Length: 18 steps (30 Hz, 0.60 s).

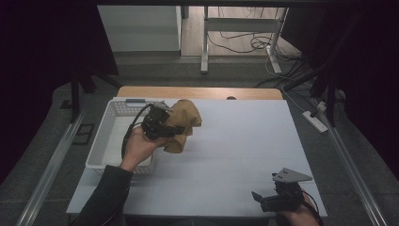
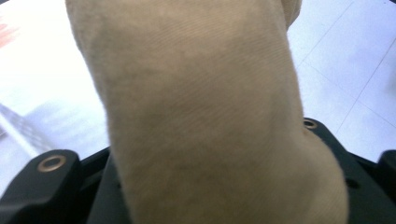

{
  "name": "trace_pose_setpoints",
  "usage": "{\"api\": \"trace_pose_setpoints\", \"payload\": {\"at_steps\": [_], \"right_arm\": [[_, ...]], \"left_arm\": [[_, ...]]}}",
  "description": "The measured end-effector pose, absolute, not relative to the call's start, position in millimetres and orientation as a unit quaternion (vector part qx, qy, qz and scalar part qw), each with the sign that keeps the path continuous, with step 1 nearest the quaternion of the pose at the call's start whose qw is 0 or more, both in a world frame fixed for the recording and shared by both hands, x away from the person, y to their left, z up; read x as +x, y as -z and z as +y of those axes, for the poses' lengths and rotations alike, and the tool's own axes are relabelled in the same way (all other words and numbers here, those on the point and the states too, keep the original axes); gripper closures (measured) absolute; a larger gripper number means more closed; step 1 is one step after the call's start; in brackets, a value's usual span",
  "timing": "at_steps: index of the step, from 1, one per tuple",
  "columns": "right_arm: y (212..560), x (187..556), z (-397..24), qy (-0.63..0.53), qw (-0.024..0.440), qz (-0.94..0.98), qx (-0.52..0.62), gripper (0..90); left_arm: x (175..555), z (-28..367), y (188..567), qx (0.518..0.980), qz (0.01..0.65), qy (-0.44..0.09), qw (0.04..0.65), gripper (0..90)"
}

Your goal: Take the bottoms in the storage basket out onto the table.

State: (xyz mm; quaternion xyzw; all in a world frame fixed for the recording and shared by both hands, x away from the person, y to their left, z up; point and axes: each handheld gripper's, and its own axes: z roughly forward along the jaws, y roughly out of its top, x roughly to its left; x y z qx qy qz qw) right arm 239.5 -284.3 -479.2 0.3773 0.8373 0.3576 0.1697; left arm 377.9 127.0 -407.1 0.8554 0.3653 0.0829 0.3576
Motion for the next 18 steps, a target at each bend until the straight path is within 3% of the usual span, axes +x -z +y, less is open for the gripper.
{"api": "trace_pose_setpoints", "payload": {"at_steps": [18], "right_arm": [[479, 239, -284, -0.356, 0.170, 0.838, 0.377, 0.3]], "left_arm": [[388, 81, 419, 0.873, 0.336, -0.068, 0.346, 61.1]]}}
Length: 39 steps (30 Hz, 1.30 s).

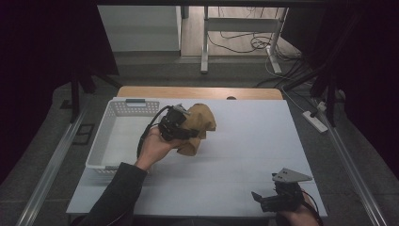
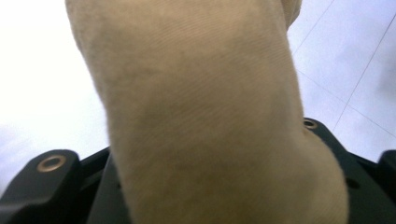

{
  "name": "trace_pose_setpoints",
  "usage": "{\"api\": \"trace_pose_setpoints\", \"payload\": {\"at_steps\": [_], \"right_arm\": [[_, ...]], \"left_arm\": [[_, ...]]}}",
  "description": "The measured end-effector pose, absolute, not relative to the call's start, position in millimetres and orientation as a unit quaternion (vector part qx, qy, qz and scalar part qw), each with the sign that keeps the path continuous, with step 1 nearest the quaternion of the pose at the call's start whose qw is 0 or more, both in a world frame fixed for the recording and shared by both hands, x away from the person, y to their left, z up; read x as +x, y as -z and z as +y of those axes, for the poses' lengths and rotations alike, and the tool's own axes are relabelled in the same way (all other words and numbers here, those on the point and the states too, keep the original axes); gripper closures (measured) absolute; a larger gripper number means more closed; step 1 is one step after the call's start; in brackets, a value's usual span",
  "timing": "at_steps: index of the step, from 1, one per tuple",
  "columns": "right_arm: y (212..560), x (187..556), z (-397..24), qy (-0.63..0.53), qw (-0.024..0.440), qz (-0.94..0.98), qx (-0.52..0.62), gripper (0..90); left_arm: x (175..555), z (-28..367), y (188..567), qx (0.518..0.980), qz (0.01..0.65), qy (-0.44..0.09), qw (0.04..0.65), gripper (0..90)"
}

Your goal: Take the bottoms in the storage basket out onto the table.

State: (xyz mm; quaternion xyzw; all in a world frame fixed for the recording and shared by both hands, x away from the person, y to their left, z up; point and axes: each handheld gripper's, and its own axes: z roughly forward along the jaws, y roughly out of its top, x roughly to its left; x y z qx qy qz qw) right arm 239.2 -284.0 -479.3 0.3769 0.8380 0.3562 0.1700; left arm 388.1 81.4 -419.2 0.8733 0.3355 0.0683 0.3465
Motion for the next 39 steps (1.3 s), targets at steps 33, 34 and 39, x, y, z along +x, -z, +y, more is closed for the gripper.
{"api": "trace_pose_setpoints", "payload": {"at_steps": [33, 34, 39], "right_arm": [[479, 240, -285, -0.357, 0.168, 0.838, 0.376, 0.3], [479, 240, -285, -0.358, 0.168, 0.838, 0.376, 0.4], [479, 240, -285, -0.357, 0.168, 0.838, 0.376, 0.4]], "left_arm": [[412, 34, 487, 0.877, 0.363, -0.036, 0.311, 59.2], [413, 33, 489, 0.878, 0.363, -0.038, 0.309, 59.0], [416, 30, 496, 0.880, 0.362, -0.048, 0.303, 58.1]]}}
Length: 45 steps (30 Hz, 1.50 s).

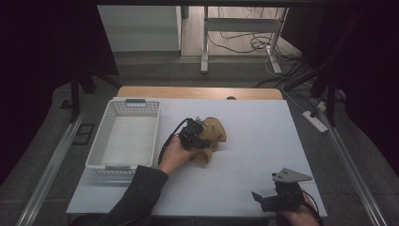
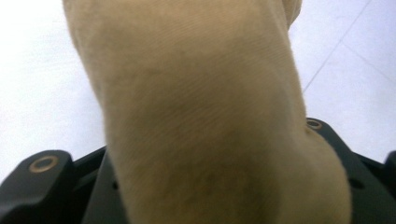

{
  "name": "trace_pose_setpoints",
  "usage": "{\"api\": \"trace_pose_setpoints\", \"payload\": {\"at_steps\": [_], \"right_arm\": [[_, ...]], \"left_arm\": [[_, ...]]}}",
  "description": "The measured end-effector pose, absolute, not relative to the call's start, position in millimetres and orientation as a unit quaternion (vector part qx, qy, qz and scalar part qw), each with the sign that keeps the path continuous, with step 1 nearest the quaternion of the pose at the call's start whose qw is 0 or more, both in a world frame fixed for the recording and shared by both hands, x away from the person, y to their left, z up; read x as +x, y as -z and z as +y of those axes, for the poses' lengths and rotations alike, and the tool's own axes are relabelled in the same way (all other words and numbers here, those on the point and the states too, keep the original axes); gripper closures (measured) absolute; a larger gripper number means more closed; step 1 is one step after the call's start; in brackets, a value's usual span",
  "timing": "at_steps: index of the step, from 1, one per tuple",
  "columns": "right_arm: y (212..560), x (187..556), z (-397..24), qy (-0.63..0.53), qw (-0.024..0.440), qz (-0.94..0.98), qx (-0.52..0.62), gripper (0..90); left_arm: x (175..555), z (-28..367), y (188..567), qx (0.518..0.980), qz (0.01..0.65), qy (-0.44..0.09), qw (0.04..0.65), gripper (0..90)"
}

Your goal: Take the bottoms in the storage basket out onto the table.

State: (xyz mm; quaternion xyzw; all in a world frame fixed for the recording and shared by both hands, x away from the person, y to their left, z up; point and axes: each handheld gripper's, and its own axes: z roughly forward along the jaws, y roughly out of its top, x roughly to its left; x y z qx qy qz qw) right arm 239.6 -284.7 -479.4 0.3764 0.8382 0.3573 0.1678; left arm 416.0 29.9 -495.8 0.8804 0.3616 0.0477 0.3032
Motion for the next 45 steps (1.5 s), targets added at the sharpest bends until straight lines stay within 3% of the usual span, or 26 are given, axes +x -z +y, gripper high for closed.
{"api": "trace_pose_setpoints", "payload": {"at_steps": [33, 45], "right_arm": [[480, 239, -283, -0.353, 0.167, 0.842, 0.372, 0.3], [480, 239, -283, -0.353, 0.166, 0.843, 0.370, 0.4]], "left_arm": [[425, 20, 514, 0.890, 0.340, -0.060, 0.296, 42.8], [426, 21, 511, 0.888, 0.344, -0.060, 0.298, 25.2]]}}
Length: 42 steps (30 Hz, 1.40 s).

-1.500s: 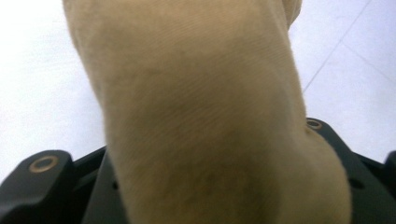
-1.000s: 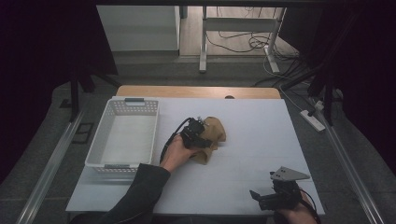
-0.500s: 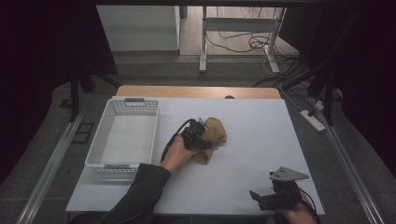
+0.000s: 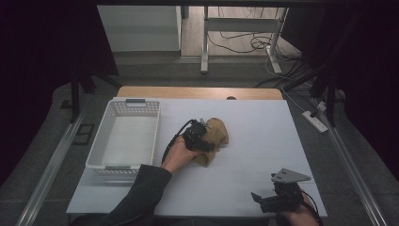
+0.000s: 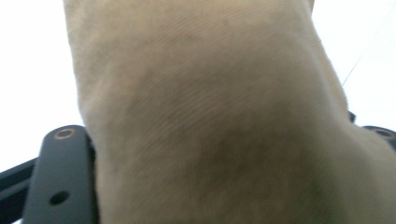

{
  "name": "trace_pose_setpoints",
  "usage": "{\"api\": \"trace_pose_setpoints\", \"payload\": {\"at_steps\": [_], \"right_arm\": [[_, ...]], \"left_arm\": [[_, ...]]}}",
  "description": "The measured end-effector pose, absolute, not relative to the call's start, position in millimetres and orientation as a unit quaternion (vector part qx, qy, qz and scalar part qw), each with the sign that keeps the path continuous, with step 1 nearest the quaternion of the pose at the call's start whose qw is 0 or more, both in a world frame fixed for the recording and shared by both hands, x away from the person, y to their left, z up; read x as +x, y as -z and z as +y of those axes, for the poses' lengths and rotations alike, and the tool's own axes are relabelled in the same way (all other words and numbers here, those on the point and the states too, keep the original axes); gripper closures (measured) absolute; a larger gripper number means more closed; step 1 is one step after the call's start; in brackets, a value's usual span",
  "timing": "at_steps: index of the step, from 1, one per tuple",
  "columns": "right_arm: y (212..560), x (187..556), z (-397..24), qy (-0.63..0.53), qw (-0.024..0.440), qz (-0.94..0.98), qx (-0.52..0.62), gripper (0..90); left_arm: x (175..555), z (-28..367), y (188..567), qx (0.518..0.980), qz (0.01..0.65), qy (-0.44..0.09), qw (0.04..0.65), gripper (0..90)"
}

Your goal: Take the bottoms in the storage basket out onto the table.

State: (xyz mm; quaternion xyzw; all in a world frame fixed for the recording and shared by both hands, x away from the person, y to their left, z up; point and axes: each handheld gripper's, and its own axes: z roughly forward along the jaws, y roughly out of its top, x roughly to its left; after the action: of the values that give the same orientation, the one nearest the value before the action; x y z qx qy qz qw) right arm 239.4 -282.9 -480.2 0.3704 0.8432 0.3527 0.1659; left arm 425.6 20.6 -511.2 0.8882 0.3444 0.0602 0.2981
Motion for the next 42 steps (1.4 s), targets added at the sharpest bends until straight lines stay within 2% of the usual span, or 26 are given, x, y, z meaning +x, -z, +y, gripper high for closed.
{"api": "trace_pose_setpoints", "payload": {"at_steps": [16, 21, 42], "right_arm": [[480, 239, -282, -0.348, 0.166, 0.846, 0.368, 0.4], [481, 239, -282, -0.348, 0.166, 0.846, 0.368, 0.4], [481, 239, -281, -0.347, 0.165, 0.847, 0.368, 0.4]], "left_arm": [[426, 28, 499, 0.881, 0.335, -0.040, 0.331, 7.3], [424, 29, 492, 0.880, 0.333, -0.050, 0.334, 3.0], [416, 36, 470, 0.887, 0.309, -0.073, 0.337, 0.0]]}}
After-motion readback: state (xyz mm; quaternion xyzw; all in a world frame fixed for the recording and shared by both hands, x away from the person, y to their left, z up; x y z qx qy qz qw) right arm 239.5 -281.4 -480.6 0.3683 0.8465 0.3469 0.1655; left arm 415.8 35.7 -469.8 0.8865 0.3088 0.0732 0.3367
